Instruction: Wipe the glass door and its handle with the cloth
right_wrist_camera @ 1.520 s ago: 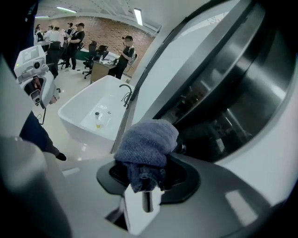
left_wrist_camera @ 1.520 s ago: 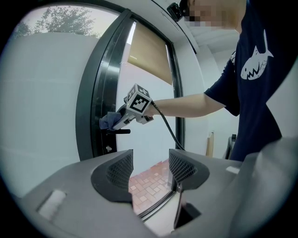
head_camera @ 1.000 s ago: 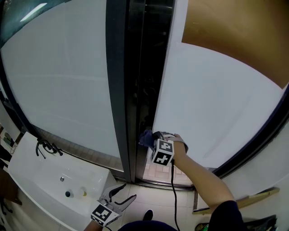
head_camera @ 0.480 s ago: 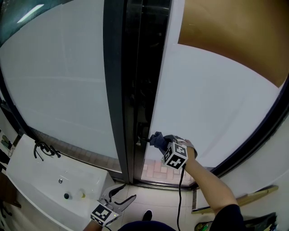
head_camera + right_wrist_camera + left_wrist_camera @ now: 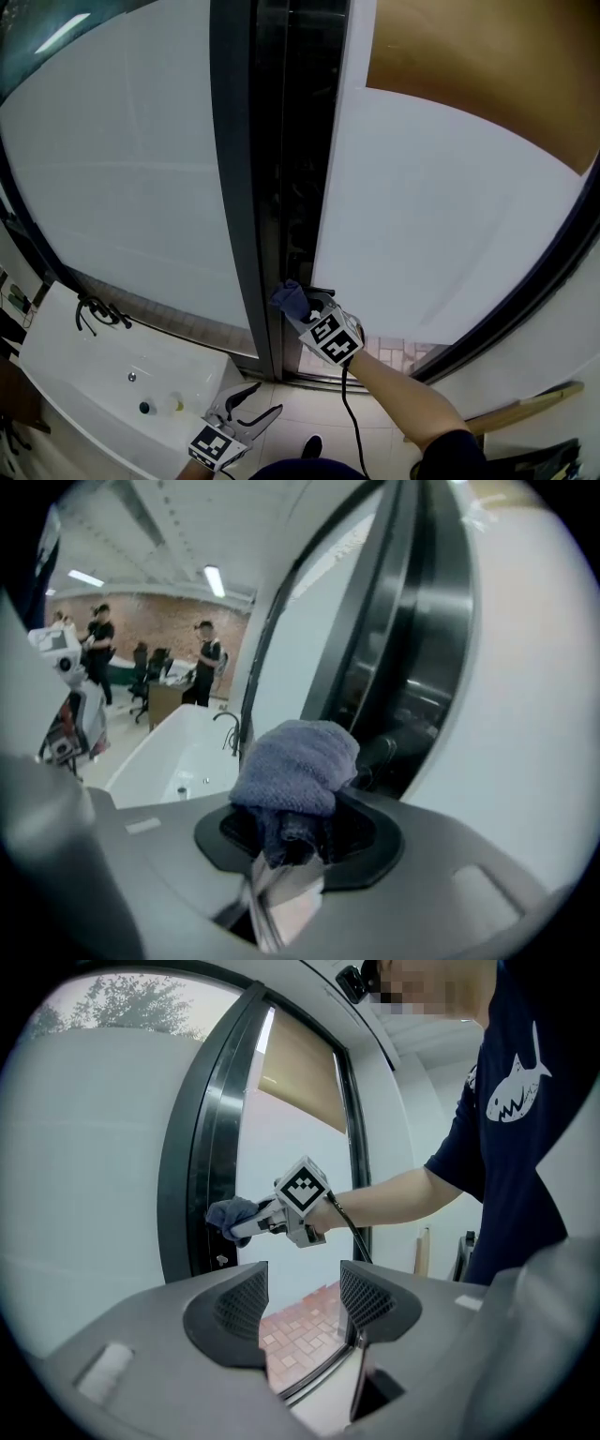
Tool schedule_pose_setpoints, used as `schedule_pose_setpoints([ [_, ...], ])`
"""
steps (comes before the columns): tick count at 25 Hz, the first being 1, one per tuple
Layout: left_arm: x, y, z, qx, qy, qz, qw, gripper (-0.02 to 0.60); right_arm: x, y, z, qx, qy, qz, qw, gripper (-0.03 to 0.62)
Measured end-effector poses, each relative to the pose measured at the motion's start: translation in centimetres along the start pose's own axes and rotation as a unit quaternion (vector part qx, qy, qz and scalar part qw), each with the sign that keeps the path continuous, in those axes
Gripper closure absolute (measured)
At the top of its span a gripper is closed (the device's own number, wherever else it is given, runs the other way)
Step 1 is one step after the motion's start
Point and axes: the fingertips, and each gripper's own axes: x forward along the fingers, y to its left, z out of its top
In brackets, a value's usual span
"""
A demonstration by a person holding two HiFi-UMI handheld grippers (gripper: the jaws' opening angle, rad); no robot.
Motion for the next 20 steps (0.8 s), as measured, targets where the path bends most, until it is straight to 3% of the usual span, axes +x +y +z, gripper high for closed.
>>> schedule_pose_setpoints([
  [3, -0.4, 0.2, -0.7, -0.003, 0.008, 0.008, 0.9999, 0.345, 1.6, -0.6, -0.1, 0.147, -0.038, 0.009, 0.988, 0.449],
  [6, -0.5, 0.1, -0.9, -0.005, 0.011, 0.011, 0.9999, 0.345, 3.0, -1.3, -0.4, 0.277, -0.057, 0.024, 0.959, 0.448],
  [8, -0.4, 0.0, -0.5, -0.007, 0.008, 0.012, 0.9999, 0.345, 3.4, -1.8, -0.5, 0.329, -0.069, 0.031, 0.941, 0.448],
  [12, -0.2, 0.1, -0.1, -0.01, 0.003, 0.013, 0.9999, 0.345, 2.8, -2.3, -1.0, 0.374, -0.088, 0.039, 0.922, 0.448],
  [20, 0.6, -0.1, -0.3, -0.007, 0.006, 0.0, 1.0, 0.345, -1.3, -5.1, -3.3, 0.379, -0.103, 0.012, 0.92, 0.448],
])
